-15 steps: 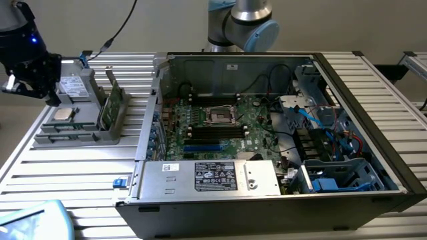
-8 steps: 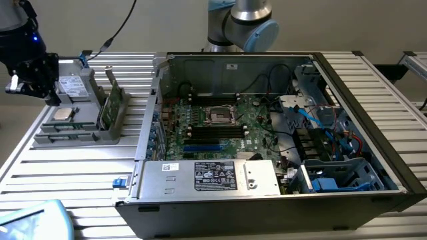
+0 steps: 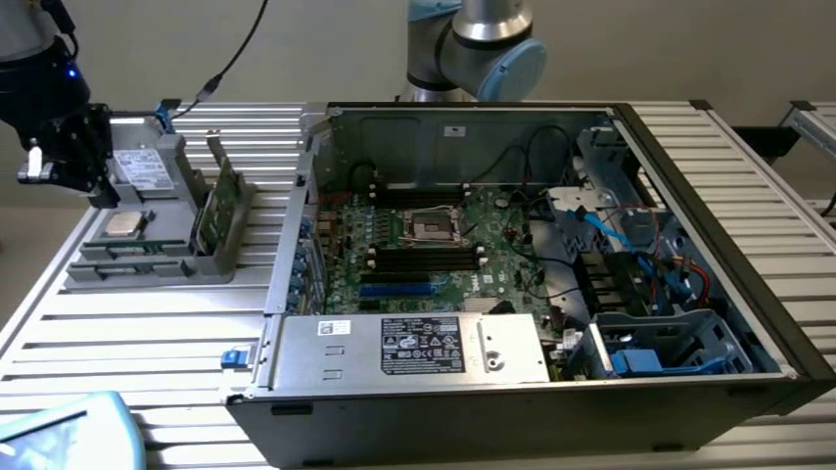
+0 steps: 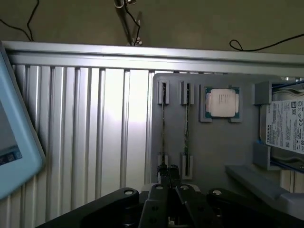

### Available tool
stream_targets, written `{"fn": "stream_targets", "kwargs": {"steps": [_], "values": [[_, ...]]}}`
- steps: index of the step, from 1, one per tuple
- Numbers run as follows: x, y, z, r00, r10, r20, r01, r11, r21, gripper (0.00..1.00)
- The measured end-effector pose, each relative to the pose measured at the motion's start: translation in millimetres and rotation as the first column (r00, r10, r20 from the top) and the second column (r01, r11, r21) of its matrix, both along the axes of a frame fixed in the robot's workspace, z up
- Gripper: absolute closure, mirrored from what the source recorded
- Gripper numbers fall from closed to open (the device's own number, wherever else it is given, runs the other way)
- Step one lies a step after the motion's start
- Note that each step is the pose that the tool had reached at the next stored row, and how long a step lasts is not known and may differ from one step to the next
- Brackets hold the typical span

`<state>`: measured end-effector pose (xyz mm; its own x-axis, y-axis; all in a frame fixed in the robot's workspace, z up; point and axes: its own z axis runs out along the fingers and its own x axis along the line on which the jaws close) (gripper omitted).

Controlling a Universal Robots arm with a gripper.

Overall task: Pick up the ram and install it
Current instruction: 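Pick up the ram and move it above insertion slot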

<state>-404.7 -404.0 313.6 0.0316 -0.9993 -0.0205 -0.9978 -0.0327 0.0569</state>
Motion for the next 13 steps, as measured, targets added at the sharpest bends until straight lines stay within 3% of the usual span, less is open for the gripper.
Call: {"fn": "stream_targets", "kwargs": {"steps": [7, 10, 13], "values": [[0.0, 0.0, -0.2, 1.0000, 0.000, 0.0002, 0.000, 1.0000, 0.0002, 0.88], [0.0, 0.0, -0.1, 1.0000, 0.000, 0.0002, 0.000, 1.0000, 0.0002, 0.69], [0.0, 0.0, -0.1, 1.0000, 0.000, 0.0002, 0.000, 1.0000, 0.0001, 0.63]]}}
